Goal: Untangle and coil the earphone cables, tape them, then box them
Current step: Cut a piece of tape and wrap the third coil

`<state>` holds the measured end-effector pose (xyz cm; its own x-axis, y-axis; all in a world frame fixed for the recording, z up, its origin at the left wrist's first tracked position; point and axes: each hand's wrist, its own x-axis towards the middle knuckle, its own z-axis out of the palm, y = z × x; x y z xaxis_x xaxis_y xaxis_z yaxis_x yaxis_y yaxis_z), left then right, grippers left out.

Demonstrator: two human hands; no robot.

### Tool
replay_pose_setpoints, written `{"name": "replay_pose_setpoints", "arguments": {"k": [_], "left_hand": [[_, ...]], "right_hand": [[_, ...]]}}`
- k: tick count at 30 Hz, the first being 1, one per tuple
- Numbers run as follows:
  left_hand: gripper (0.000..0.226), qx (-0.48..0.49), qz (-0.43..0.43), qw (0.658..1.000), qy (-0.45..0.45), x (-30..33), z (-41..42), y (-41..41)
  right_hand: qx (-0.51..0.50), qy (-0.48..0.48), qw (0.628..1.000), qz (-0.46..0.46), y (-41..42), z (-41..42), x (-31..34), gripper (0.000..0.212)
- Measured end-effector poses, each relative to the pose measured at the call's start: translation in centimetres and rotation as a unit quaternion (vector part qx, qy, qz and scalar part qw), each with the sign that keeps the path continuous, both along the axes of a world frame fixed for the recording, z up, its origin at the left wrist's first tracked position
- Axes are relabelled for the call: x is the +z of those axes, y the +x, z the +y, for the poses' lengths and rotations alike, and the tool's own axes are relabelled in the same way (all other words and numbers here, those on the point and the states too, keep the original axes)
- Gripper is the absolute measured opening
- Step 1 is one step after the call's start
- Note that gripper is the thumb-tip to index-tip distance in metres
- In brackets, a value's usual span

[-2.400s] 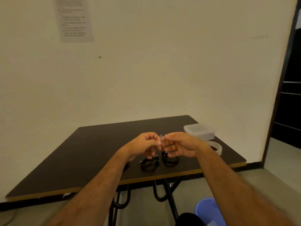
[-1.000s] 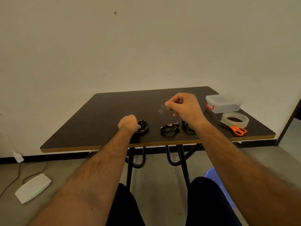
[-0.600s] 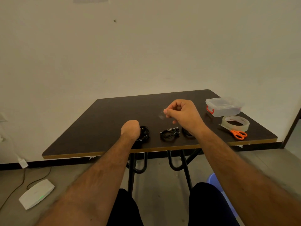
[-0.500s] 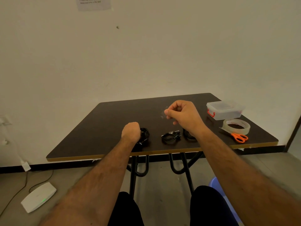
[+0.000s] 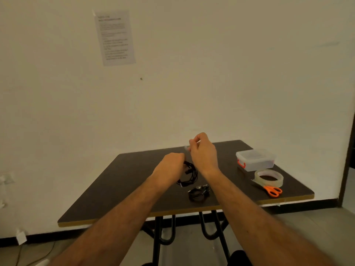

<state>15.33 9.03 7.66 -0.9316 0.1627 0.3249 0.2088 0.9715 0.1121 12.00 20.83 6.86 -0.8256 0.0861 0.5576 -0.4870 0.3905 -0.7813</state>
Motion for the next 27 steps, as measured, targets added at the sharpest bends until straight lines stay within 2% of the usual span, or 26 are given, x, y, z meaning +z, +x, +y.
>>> {"name": "replay_pose_setpoints", "arguments": {"k": [2,7,11,16,20,23,27], "left_hand": [[0.017,-0.031,0.031,0.999,0.029,1.9,1.3,1.4],[0.017,-0.052,0.063,0.994,0.069,5.9,2.6,3.9],[0.015,-0.066,0.073,0.978,0.185,7.8,2.2,5.2],[0.021,-0.107,0.000,0.931,0.349,10.2,1.2,6.7],[0.025,-0.120,-0.105,0.872,0.464,11.7,0.6,7.9],[0.039,-0.127,-0.143,0.842,0.505,12.1,0.6,8.3],[0.042,-0.124,-0.143,0.838,0.512,12.6,0.6,8.7]], "right_hand": [[-0.008,0.021,1.000,-0.009,0.5,0.2,1.1,0.014],[0.058,0.014,0.998,0.005,1.8,1.3,4.3,0.013],[0.041,0.031,0.996,0.077,2.9,1.5,7.5,0.009],[0.015,0.059,0.985,0.160,4.3,1.1,10.4,0.007],[0.024,0.069,0.981,0.180,4.9,0.9,12.0,0.008],[0.019,0.071,0.978,0.197,5.1,1.0,12.7,0.008],[0.017,0.072,0.972,0.224,5.4,1.0,13.6,0.008]]}}
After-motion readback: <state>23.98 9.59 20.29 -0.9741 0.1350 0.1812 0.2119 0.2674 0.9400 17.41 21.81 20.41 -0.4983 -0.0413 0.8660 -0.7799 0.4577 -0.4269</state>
